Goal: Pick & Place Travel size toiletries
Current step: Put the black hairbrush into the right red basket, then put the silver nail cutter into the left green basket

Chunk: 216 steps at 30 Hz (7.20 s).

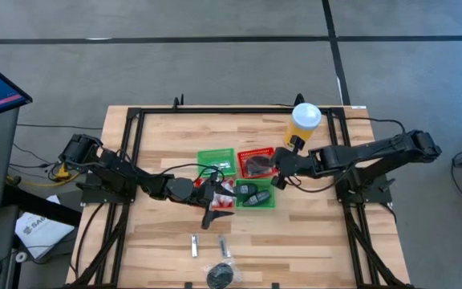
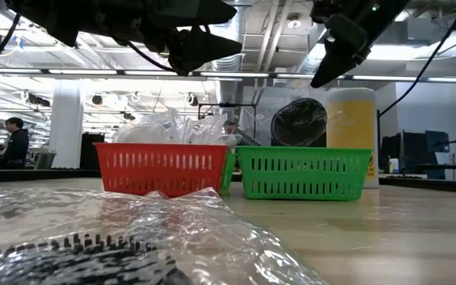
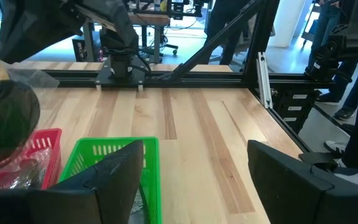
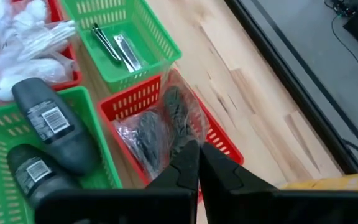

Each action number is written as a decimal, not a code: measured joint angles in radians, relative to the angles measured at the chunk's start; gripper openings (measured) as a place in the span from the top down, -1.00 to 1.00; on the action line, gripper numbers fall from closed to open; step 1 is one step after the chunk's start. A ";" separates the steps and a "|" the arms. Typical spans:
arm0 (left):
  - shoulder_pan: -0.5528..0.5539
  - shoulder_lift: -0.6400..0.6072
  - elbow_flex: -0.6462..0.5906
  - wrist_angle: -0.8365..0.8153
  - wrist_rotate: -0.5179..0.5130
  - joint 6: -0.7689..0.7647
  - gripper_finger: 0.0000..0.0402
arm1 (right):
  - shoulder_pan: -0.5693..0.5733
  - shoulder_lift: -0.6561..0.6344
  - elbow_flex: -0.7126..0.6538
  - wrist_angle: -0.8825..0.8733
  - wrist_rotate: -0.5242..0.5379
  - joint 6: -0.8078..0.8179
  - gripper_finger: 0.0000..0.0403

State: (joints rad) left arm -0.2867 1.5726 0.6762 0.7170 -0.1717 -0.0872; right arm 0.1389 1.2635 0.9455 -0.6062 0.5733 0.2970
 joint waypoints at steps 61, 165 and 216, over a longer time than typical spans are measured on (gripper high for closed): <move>0.149 -0.013 -0.006 -0.001 -0.020 0.019 -0.38 | -0.186 0.156 -0.017 0.115 -0.208 -0.320 0.90; -0.336 0.244 0.541 -1.391 0.143 0.242 -0.09 | 0.160 0.018 -0.017 0.169 -0.232 -0.120 0.20; -0.340 0.372 0.540 -1.363 0.134 0.277 0.80 | 0.160 0.018 -0.017 0.166 -0.232 -0.120 0.27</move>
State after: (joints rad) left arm -0.6269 1.9442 1.2160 -0.6464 -0.0382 0.1902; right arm 0.2989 1.2812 0.9283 -0.4400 0.3408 0.1768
